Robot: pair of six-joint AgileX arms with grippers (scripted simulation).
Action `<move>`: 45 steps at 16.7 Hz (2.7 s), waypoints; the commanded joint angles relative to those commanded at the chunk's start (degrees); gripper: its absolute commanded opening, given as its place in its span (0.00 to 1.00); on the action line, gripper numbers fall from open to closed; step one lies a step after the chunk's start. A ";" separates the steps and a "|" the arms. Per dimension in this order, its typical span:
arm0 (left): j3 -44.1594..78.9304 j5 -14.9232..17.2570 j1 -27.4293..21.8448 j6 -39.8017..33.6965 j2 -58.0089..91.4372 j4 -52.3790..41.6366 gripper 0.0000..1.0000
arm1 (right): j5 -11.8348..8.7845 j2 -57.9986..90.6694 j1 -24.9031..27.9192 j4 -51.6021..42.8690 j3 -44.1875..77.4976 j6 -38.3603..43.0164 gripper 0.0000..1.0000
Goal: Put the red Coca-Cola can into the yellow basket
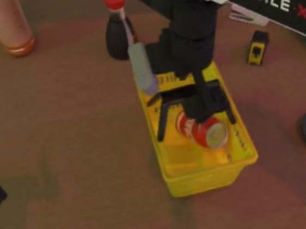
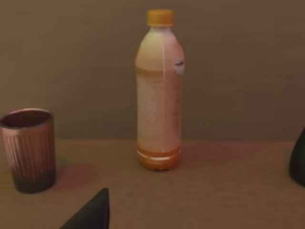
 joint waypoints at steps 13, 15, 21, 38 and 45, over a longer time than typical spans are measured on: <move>-0.94 -0.80 0.09 0.22 -1.21 -0.58 1.00 | 0.02 0.44 0.37 4.26 -4.40 -0.51 1.00; -0.94 -0.80 0.09 0.22 -1.21 -0.58 1.00 | 0.02 0.44 0.37 4.27 -4.42 -0.51 1.00; -0.94 -0.80 0.09 0.22 -1.21 -0.58 1.00 | 0.02 0.44 0.37 4.27 -4.42 -0.51 0.62; -0.94 -0.80 0.09 0.22 -1.21 -0.58 1.00 | 0.02 0.44 0.37 4.27 -4.42 -0.51 0.00; -0.94 -0.80 0.09 0.22 -1.21 -0.58 1.00 | 0.02 0.44 0.37 4.27 -4.42 -0.51 0.00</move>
